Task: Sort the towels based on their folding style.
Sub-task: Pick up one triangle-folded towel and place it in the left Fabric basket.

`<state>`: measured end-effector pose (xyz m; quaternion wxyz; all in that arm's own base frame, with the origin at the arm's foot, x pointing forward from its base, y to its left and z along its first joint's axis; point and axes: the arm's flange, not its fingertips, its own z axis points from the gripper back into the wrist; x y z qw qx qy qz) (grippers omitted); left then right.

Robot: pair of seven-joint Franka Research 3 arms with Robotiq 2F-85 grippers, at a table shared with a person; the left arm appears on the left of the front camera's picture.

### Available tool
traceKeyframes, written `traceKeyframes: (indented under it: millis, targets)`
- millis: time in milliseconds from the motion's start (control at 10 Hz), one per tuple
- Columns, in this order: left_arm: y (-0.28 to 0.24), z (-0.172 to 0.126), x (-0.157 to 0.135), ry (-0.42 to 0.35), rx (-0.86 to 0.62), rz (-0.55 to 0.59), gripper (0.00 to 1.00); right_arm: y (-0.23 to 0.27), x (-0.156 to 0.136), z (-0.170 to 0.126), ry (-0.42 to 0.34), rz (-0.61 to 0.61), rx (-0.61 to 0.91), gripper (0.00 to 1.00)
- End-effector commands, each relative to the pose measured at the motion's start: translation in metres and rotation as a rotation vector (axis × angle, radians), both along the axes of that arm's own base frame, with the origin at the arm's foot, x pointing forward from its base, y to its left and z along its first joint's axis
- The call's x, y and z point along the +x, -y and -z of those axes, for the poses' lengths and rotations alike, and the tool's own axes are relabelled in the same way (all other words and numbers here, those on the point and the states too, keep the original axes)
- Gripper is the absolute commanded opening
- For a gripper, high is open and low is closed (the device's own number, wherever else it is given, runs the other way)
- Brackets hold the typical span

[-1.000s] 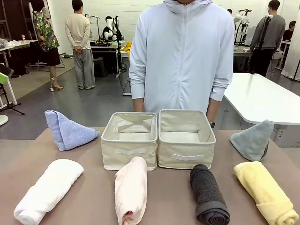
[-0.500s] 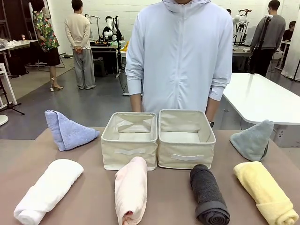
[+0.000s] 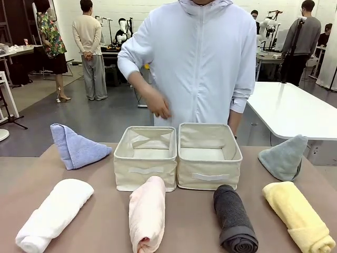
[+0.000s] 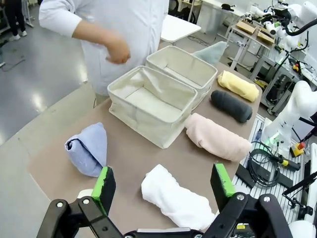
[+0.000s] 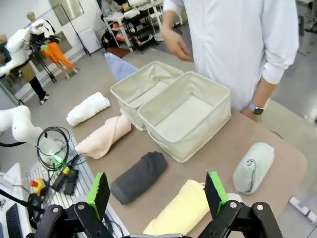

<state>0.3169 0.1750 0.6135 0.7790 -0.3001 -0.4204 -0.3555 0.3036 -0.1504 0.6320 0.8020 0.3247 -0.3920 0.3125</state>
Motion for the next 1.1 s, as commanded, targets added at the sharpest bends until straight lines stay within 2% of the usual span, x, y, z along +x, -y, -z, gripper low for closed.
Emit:
traceKeyframes:
  millis: [0, 1000]
  targets:
    - [-0.0008, -0.002, 0.002, 0.02, 0.0, 0.013, 1.0, 0.0002, 0.004, 0.0005, 0.011, -0.016, 0.011, 1.0]
    - [-0.0008, -0.002, 0.002, 0.02, 0.0, 0.013, 1.0, 0.0002, 0.004, 0.0005, 0.011, -0.016, 0.011, 1.0]
